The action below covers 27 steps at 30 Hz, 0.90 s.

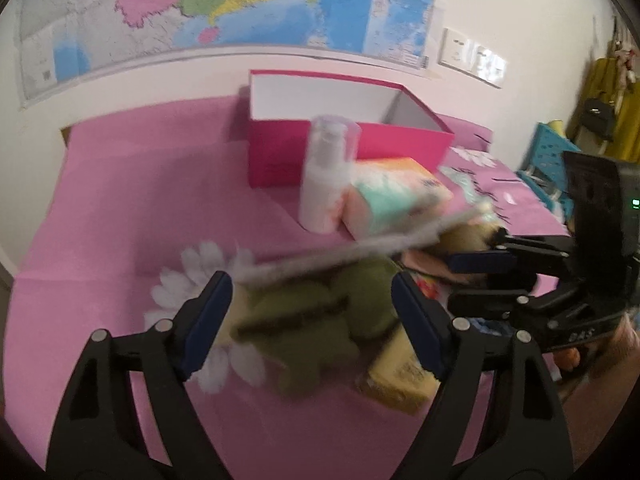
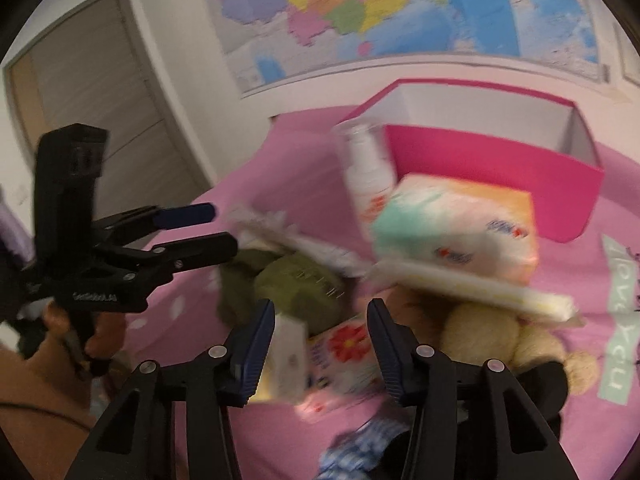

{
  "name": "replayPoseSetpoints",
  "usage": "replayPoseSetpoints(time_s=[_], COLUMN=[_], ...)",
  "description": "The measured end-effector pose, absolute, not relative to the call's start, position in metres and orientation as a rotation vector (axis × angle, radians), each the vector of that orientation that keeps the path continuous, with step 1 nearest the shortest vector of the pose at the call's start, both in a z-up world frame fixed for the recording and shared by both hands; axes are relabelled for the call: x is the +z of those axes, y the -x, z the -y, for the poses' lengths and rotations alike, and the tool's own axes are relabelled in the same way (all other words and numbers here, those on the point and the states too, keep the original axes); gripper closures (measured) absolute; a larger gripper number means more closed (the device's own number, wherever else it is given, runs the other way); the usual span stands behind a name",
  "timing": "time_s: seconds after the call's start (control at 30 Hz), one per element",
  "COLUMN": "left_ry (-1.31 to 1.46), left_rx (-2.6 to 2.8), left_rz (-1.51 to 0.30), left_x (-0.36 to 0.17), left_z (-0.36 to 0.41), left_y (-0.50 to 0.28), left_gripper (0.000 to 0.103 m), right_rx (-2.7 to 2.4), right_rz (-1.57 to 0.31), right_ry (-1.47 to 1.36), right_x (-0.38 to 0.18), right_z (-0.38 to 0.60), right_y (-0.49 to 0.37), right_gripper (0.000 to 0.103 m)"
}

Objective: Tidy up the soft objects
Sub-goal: 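Lower the right gripper onto the yellow tissue pack and close it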

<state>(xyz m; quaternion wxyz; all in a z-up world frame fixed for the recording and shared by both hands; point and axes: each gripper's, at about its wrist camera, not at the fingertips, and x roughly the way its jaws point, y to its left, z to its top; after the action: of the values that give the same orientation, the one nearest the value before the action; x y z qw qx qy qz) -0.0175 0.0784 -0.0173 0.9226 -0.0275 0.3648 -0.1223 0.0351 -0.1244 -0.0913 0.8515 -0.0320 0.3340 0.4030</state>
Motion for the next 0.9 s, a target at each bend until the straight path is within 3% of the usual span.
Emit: replayPoseSetpoints(time_s=[0.23, 0.3, 0.4, 0.47, 0.5, 0.53, 0.57, 0.63, 0.9], left_ry=[0.098, 0.1, 0.121, 0.119, 0.121, 0.131, 0.142, 0.162, 0.108], left_rx=[-0.408, -0.439, -0.507, -0.522, -0.526, -0.531, -0.535, -0.54, -0.572], left_rz=[-0.838, -0.878, -0.956, -1.01, -1.034, -1.044, -1.032, -1.034, -0.913], left_x=[-0.033, -0.042, -0.06, -0.073, -0.078, -0.081, -0.079, -0.075, -0.024], left_z=[-0.071, -0.064, -0.052, -0.042, -0.038, -0.035, -0.034, -0.034, -0.032], left_y=[0.044, 0.049, 0.051, 0.047, 0.045, 0.042, 0.042, 0.039, 0.038], left_gripper=[0.022, 0.023, 0.026, 0.035, 0.046, 0.048, 0.048, 0.058, 0.058], right_rx=[0.911, 0.923, 0.946, 0.949, 0.952, 0.954, 0.951, 0.939, 0.935], right_rz=[-0.789, -0.802, -0.809, -0.809, -0.812, -0.814, -0.816, -0.806, -0.717], right_ry=[0.134, 0.124, 0.102, 0.095, 0.084, 0.076, 0.067, 0.046, -0.021], right_x=[-0.111, -0.114, -0.117, -0.118, -0.118, -0.118, -0.118, -0.116, -0.08], right_z=[0.106, 0.103, 0.104, 0.106, 0.108, 0.11, 0.112, 0.116, 0.135], right_y=[-0.029, -0.031, -0.031, -0.031, -0.03, -0.03, -0.03, -0.029, -0.024], right_gripper=[0.054, 0.069, 0.071, 0.071, 0.072, 0.073, 0.073, 0.074, 0.074])
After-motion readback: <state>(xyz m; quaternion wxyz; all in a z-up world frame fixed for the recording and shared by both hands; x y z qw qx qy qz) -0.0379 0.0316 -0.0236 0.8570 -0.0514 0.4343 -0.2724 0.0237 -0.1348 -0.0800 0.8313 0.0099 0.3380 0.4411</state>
